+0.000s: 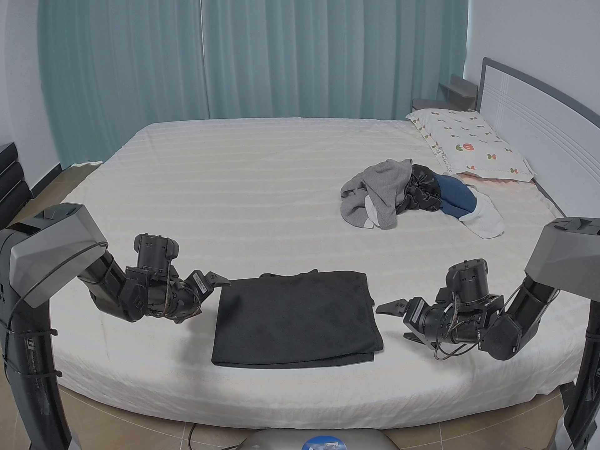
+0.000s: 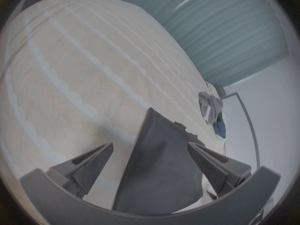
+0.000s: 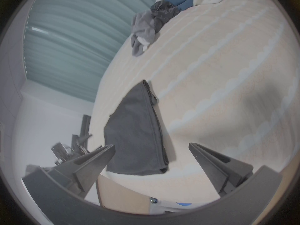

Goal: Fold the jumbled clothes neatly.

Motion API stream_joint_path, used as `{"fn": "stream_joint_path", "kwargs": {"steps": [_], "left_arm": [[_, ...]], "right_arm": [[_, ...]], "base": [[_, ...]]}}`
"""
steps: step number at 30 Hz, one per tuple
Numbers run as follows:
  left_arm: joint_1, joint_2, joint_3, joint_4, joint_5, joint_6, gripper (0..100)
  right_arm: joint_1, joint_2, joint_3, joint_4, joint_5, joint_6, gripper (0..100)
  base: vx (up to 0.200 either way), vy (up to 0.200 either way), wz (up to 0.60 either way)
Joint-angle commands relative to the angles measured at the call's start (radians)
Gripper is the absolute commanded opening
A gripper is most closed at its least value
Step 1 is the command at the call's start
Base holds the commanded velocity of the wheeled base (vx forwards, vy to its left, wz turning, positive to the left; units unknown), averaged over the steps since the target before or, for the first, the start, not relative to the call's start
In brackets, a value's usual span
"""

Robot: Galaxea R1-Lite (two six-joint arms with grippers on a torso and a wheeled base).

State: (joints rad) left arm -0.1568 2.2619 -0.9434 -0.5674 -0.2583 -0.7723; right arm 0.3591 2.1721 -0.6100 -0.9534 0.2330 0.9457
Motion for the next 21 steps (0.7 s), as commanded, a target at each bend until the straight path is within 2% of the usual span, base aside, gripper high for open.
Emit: {"fn": "stream_joint_path", "kwargs": {"steps": [1, 7, 21], "left_arm": [[-0.023, 0.007, 0.028, -0.022, -0.004, 0.061, 100], [-0.063, 0.070, 0.035, -0.126, 0.010, 0.087, 100], [-0.069, 0.094, 0.041, -0.138, 0.008, 0.133, 100]], "right_arm": [[-0.034, 0.002, 0.055, -0.068, 0.003, 0.028, 100], [-0.035, 0.015, 0.058, -0.077, 0.005, 0.031, 100], [-0.034, 0.026, 0.047, -0.079, 0.006, 0.031, 100]], "base": [[0.000, 0.000, 0.00], [0.000, 0.000, 0.00], [0.000, 0.000, 0.00]]}}
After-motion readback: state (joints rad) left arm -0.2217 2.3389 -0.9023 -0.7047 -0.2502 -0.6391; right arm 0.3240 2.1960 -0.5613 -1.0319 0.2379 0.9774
